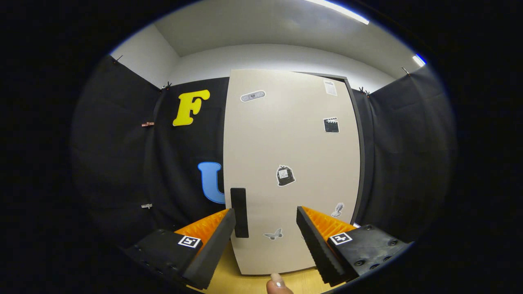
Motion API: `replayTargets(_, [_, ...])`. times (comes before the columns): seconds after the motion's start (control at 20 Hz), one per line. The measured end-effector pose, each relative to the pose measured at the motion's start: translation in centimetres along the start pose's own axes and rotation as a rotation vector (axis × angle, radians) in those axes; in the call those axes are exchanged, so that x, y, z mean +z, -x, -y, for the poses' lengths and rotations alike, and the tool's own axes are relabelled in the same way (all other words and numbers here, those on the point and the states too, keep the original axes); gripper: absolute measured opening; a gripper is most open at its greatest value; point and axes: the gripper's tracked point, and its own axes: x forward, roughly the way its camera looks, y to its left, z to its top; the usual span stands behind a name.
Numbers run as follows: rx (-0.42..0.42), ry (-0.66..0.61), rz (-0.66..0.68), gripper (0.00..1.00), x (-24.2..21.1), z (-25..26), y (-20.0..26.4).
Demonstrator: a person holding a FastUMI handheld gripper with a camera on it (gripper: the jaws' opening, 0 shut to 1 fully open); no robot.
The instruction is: Open the shoe cabinet door, grab the shoes and put them into the shoe cabinet, then close the shoe cabinet door.
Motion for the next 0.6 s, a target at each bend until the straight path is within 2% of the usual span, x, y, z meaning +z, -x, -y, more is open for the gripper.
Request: replayTargets(0.6, [0.003, -0.005, -0.003, 0.98, -0.09, 0.61, -0.65])
